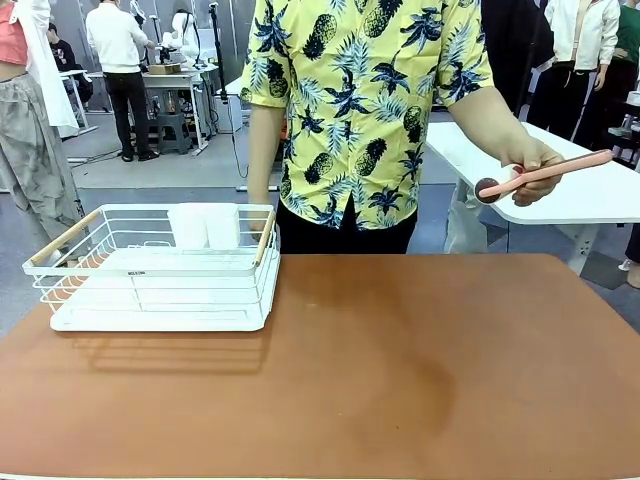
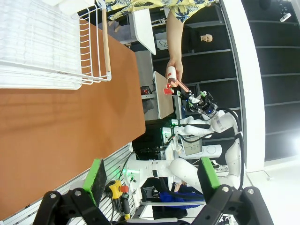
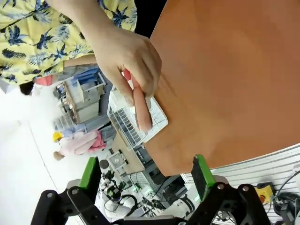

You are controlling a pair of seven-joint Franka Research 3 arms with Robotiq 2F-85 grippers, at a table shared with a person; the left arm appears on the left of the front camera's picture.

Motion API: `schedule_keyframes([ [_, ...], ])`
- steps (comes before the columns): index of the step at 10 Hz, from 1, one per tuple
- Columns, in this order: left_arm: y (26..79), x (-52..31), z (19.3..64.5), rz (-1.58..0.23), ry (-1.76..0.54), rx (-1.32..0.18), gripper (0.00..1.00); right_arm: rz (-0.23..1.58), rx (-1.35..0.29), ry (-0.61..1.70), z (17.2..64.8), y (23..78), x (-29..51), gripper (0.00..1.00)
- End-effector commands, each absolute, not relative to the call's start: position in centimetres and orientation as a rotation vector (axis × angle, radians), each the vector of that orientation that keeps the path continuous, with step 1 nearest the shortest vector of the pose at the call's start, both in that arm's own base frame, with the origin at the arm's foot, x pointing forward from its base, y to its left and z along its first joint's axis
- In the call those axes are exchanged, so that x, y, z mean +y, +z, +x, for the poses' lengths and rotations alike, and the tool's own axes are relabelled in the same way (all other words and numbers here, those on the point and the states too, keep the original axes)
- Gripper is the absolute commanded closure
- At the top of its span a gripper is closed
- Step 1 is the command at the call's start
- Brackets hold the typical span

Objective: Clean the table.
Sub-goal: Pick up the Lint Roller when the human hands it over.

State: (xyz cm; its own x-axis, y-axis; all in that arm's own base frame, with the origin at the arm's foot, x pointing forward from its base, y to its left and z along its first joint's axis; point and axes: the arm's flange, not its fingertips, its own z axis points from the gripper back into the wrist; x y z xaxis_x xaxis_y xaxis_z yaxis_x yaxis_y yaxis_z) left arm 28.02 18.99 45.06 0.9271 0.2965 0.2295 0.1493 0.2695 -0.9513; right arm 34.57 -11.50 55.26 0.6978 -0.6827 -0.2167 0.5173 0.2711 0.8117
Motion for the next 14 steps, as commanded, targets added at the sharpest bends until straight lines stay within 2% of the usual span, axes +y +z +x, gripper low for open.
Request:
schedule_keyframes([
  [1, 45.1, 19.1, 27.9, -1.312, 0.101, -0.404, 0.00, 0.966, -0.233, -0.886, 35.5, 54.4, -8.3, 0.00],
  [5, 45.1, 19.1, 27.9, -1.312, 0.101, -0.404, 0.00, 0.921, -0.284, -0.894, 36.1, 52.9, -5.2, 0.00],
  [14, 45.1, 19.1, 27.9, -1.312, 0.101, -0.404, 0.00, 0.961, -0.362, -0.880, 37.9, 50.1, -2.6, 0.00],
])
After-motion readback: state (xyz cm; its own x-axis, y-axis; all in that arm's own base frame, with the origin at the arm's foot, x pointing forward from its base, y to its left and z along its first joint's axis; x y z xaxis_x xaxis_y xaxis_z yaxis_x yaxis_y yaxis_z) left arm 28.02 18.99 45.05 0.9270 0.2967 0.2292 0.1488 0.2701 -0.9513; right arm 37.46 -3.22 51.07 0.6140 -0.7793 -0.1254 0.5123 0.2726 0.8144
